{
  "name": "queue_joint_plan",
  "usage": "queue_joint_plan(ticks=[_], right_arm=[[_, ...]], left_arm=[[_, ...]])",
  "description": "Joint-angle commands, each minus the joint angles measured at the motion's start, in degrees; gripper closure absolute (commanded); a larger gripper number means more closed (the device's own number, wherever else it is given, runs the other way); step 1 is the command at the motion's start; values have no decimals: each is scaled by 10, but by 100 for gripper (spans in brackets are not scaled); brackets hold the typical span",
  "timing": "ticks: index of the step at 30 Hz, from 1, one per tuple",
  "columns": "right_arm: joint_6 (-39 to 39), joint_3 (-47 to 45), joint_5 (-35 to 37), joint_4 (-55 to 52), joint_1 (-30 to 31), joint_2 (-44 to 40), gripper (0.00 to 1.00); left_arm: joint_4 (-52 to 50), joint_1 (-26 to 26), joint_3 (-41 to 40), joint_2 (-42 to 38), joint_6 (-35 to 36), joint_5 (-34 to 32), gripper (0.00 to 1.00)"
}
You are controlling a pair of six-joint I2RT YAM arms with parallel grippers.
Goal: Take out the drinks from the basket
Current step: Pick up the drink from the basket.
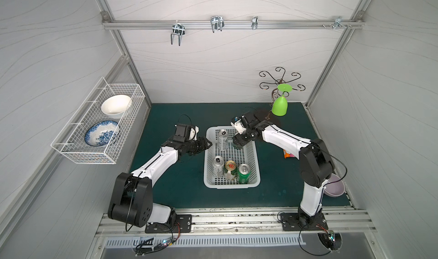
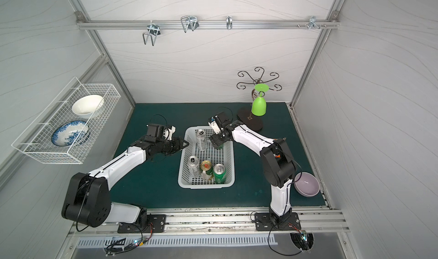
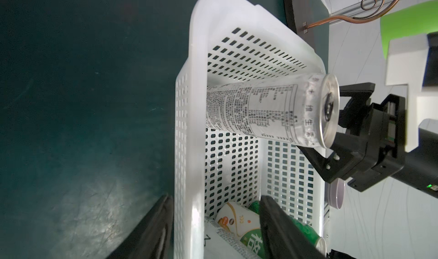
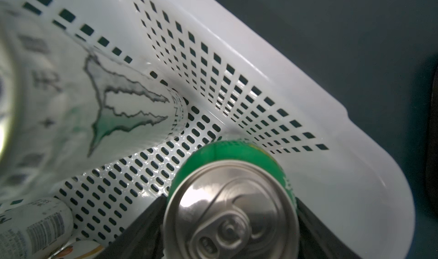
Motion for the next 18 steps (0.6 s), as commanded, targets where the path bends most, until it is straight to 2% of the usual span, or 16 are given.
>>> queue_joint_plan(ticks=[1,7,18], right_arm=[[4,17,-6,4,3,14,26],[2,27,3,-3,3,16,34],[-1,32,6,-27,-3,-45,36]], left_arm=[[28,-2,4,11,4,18,40],[20,-2,21,19,10,22,44],[25,-2,22,28,13,27,46]])
